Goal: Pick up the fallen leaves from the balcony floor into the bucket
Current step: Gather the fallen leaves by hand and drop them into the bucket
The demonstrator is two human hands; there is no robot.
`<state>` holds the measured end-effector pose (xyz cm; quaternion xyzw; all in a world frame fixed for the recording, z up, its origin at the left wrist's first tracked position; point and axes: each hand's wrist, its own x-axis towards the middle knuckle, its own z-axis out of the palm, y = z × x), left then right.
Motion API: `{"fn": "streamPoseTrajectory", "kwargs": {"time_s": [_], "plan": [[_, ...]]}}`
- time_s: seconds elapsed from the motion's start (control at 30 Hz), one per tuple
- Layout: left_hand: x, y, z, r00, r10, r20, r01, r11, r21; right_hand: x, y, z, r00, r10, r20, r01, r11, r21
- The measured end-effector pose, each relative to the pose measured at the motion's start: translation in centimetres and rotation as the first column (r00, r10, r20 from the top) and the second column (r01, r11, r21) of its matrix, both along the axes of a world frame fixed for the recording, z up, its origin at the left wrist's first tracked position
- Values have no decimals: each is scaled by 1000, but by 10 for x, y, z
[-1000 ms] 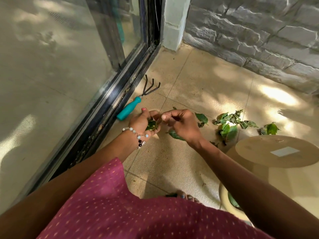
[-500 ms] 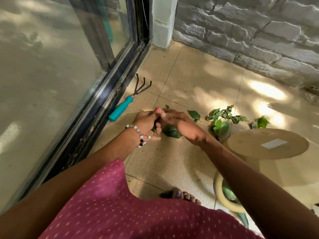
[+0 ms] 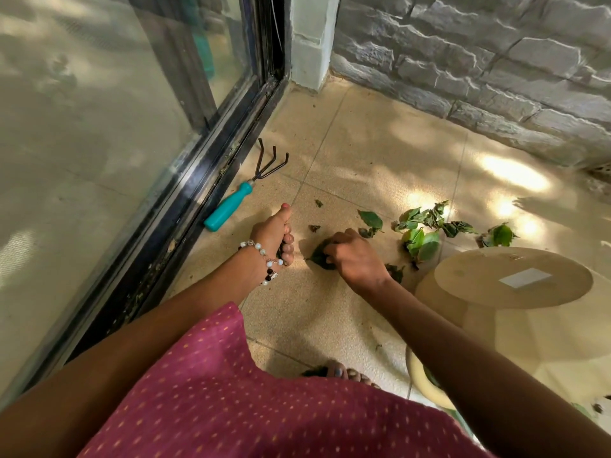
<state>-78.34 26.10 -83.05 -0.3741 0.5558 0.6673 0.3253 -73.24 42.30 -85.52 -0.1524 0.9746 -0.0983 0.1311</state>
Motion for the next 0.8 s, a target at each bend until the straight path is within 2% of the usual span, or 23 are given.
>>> {"fn": "streamPoseTrajectory", "kwargs": {"time_s": [0.1,0.2,0.3,0.37,0.4,0.47,0.53,0.57,0.6,0.7,0.73,0.8], "plan": [[3,0,0,999,-36,-38,34,999,-35,-2,0,1,996,-86,-9,85,993,-83],[6,2,2,996,-57,-71,54,997,-47,-4,2,10,994,-103,-37,100,992,-73],[11,3,3,992,-87,-91,82,995,-56,-9,4,14,990,-137,30,139,988,-65],[14,3,5,993,-58,-99,55,998,-39,-12,6,14,968,-224,113,237,964,-123],[15,4,5,994,-43,-100,40,999,-28,-13,7,16,935,-321,149,348,913,-213],[16,6,8,994,-52,-97,50,998,-26,-14,5,25,829,-504,242,556,692,-460],[18,12,14,996,-12,-92,13,1000,14,-17,-4,37,793,-518,321,581,487,-652],[18,16,17,996,6,-93,-3,999,35,-18,-12,43,815,-478,329,550,458,-698],[17,19,18,995,-11,-98,11,1000,0,-17,-20,47,852,-431,295,498,498,-710],[13,21,16,988,-53,-147,32,989,-146,-15,-34,52,956,-275,105,277,721,-635],[10,18,12,989,-35,-145,12,987,-160,-15,-31,52,973,-193,128,231,766,-600],[7,13,7,989,60,-131,-79,987,-140,-14,-20,54,960,-29,279,184,816,-548]]}}
